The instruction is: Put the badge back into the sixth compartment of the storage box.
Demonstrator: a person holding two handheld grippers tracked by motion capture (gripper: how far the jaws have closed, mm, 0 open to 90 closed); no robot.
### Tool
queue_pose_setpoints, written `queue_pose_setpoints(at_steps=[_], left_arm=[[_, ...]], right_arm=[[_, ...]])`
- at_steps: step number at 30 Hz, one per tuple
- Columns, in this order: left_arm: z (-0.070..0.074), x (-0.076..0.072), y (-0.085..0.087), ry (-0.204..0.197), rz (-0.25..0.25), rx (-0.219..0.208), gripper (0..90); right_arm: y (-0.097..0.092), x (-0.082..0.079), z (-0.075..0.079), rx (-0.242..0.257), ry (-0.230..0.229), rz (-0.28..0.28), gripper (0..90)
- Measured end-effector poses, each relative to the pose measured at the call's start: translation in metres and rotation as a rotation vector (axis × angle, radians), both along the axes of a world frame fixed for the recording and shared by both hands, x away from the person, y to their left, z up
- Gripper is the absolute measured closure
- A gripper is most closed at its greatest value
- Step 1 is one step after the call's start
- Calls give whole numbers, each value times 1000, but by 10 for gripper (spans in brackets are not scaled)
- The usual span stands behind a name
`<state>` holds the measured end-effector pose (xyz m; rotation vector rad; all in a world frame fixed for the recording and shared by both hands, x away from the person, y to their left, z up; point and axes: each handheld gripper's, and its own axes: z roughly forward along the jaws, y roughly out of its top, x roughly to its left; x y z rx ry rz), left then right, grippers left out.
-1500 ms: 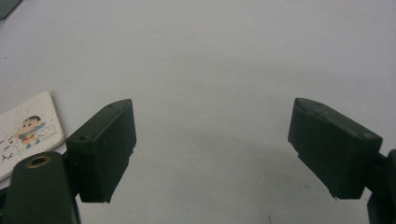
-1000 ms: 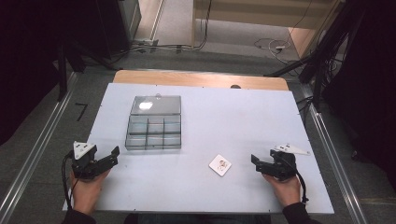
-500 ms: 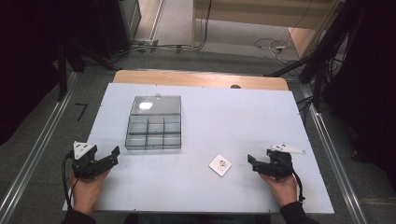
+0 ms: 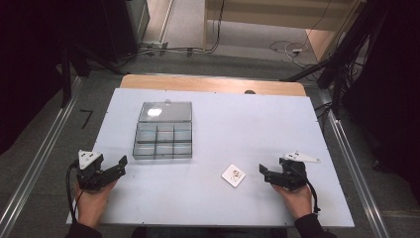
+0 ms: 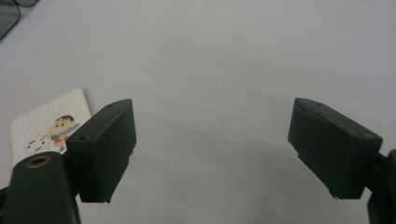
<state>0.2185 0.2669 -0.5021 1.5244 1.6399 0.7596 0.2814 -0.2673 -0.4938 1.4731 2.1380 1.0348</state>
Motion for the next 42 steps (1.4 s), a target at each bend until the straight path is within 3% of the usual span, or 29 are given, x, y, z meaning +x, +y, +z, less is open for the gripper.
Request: queue_pose_setpoints(at_steps=[25,42], left_arm=[[0,0,-1,4,-9,-1,185],[-1,0,-1,4,-9,-4,186]], right_arm=[[29,2,-2,-7,8,78,136],[56,1,-7,-24,12,168,137]])
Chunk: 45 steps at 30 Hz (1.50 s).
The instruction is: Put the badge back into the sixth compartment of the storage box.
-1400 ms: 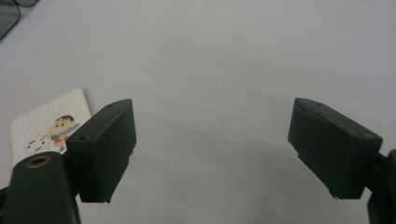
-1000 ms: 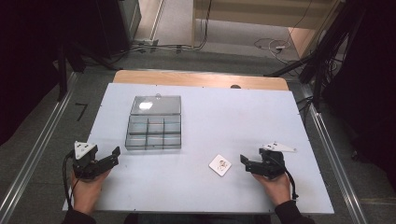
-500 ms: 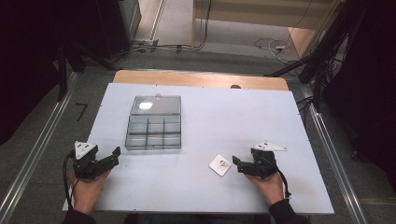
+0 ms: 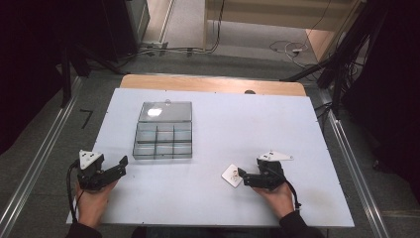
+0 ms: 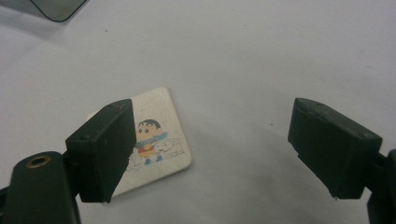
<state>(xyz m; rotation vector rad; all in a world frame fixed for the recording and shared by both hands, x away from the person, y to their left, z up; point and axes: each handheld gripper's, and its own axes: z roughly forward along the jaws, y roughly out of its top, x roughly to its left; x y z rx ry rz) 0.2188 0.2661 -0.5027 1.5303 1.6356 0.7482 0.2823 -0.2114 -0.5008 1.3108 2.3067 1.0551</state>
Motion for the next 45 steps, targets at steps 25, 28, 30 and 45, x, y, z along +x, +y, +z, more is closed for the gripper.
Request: queue_pose_setpoints(at_steps=[25,28,30,45], left_arm=[[0,0,0,1,1,-4,186],[0,0,0,-2,1,-6,186],[0,-1,0,-3,1,-8,186],[1,-1,1,-6,2,-6,186]], right_arm=[[30,-7,-7,-35,19,86,137],[33,-8,-7,-40,18,99,138],[36,-9,-8,-48,21,109,164],[41,-16,-11,-119,-13,140,248]])
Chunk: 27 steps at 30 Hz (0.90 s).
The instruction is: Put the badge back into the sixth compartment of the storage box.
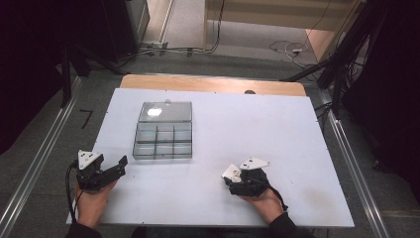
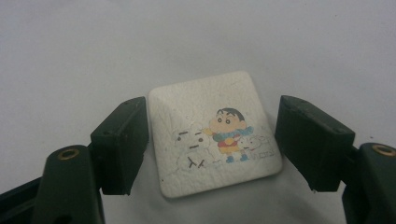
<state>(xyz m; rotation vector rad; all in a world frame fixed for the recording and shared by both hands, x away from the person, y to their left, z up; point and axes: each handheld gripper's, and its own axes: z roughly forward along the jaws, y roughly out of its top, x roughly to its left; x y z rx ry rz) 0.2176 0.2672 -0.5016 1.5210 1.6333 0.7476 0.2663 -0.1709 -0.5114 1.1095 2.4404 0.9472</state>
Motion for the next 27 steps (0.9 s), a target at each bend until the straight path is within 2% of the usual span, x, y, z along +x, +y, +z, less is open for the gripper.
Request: queue_pose_setpoints(at_steps=[4,18,21,27], left_arm=[[0,0,-1,1,-1,1,186],[0,0,-2,0,-7,-4,187],[1,0,-3,-2,-14,-8,190],[6,0,-8,-26,-56,-62,231]], right_arm=[[1,-2,0,-17,-18,5,284],[2,-3,1,-32,-23,17,309],[3,-4,4,-26,-50,14,310],[3,-6,12,-1,-91,14,309]])
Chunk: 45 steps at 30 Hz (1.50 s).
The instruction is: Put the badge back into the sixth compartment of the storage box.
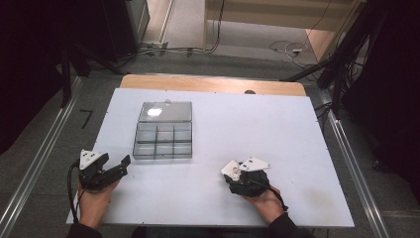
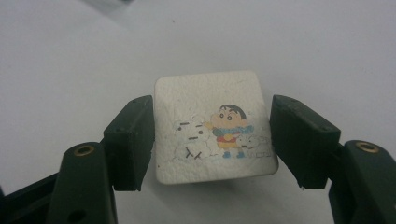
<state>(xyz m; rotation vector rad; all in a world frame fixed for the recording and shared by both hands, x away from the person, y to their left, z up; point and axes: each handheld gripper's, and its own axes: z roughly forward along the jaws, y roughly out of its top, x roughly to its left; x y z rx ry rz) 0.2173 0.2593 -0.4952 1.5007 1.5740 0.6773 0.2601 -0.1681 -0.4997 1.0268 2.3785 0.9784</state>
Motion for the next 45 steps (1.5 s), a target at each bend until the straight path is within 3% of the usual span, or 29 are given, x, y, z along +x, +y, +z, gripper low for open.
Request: queue_pose_setpoints(at_steps=[12,18,24,45], left_arm=[[11,1,-28,-38,-102,-45,259],[13,4,-44,-43,-165,-80,273],[16,8,-60,-57,-205,-89,276],[23,15,-81,-74,-271,-163,309]], right_arm=[[16,-9,20,65,-90,66,309],[23,-11,29,104,-126,80,309],[32,-12,35,133,-163,93,309],[52,-9,40,153,-194,127,309]])
